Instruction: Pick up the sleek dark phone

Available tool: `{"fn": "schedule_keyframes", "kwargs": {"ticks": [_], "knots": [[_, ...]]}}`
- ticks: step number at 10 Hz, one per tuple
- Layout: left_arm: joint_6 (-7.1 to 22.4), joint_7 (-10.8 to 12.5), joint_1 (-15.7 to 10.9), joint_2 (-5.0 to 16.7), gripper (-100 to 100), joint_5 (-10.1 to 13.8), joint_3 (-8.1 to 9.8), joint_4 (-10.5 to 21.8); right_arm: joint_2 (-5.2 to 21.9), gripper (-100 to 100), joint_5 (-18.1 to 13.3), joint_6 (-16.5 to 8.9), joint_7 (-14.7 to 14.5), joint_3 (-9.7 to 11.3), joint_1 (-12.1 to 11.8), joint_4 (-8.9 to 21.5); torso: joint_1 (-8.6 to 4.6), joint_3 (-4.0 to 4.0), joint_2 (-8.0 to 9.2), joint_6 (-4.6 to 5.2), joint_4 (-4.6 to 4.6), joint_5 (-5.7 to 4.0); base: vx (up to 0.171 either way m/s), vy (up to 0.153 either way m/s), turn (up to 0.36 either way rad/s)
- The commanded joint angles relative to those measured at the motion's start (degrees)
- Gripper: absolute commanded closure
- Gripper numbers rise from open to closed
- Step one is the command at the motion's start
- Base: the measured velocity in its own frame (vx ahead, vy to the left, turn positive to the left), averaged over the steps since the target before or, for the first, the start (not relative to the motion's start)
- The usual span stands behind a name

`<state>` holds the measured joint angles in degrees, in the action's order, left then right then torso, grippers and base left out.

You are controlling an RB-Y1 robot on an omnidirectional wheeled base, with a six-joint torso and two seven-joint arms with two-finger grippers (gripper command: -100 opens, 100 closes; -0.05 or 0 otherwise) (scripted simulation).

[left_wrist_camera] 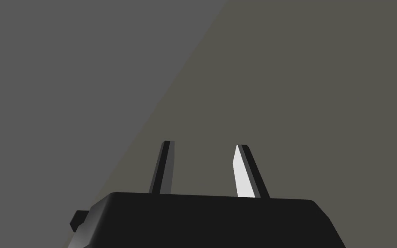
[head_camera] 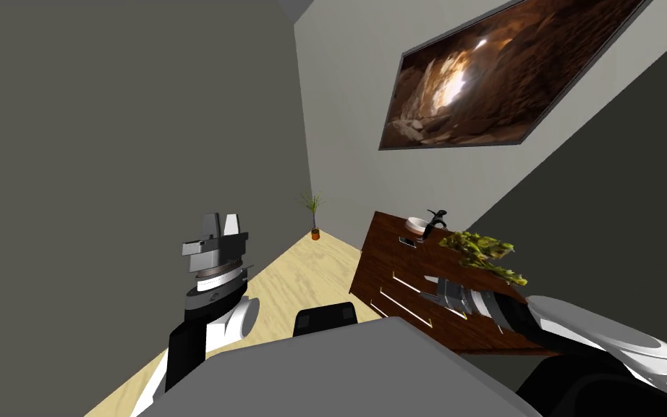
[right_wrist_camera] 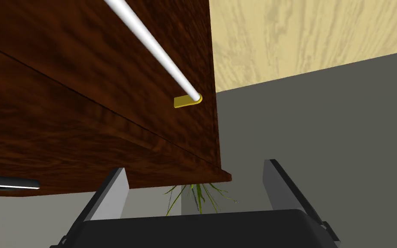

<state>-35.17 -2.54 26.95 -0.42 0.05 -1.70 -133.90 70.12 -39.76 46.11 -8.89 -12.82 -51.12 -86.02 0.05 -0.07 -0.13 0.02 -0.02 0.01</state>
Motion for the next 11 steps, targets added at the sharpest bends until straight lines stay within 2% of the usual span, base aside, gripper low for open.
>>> {"fn": "schedule_keyframes", "kwargs": {"ticks": [1, 2, 3, 4, 6, 7, 11], "knots": [[0.0, 0.0, 0.0, 0.0, 0, 0.0, 0.0, 0.0, 2.86, -100, -1.44, 0.92, 0.03, -0.51, -1.42, 2.84, 0.0, 0.0, 0.0, 0.0, 0.0, 0.0, 0.035, 0.007, 0.28], [0.0, 0.0, -0.01, 0.0, 0, 0.0, 0.0, 0.0, 3.64, -100, -1.44, 0.92, 0.03, -0.51, -1.42, 2.84, -0.02, -0.03, -0.05, -0.05, -0.01, 0.0, 0.032, -0.003, 0.116], [0.0, 0.0, 0.0, 0.0, 0, 0.0, 0.0, 0.0, 5.71, -100, -2.65, 1.42, 0.02, -0.82, -2.77, 4.89, -0.04, -0.02, -0.03, 0.02, -0.01, -0.01, 0.042, 0.0, 0.204], [0.0, 0.0, 0.0, 0.0, 0, 0.0, 0.0, 0.0, 6.25, -100, -2.65, 1.42, 0.02, -0.82, -2.77, 4.89, -0.04, -0.03, -0.06, -0.03, -0.01, -0.01, 0.039, -0.006, 0.114], [0.0, 0.0, 0.0, 0.0, 0, 0.0, 0.0, 0.0, 9.95, -100, -4.79, 2.03, 0.09, -1.11, -5.38, 8.57, -0.06, -0.06, -0.1, -0.05, -0.02, -0.01, 0.065, -0.021, 0.363], [0.0, 0.0, 0.0, 0.01, 0, 0.0, 0.0, 0.0, 10.78, -100, -4.79, 2.03, 0.09, -1.11, -5.38, 8.57, -0.15, -0.13, -0.22, -0.08, -0.05, -0.04, 0.071, -0.036, 0.106], [0.0, 0.0, 0.01, 0.01, 0, 0.0, 0.01, 0.0, 16.71, -100, -7.84, 1.96, 0.46, -0.31, -10.17, 14.07, -0.28, -0.24, -0.41, -0.04, -0.1, -0.06, 0.103, -0.06, 0.314]]}}
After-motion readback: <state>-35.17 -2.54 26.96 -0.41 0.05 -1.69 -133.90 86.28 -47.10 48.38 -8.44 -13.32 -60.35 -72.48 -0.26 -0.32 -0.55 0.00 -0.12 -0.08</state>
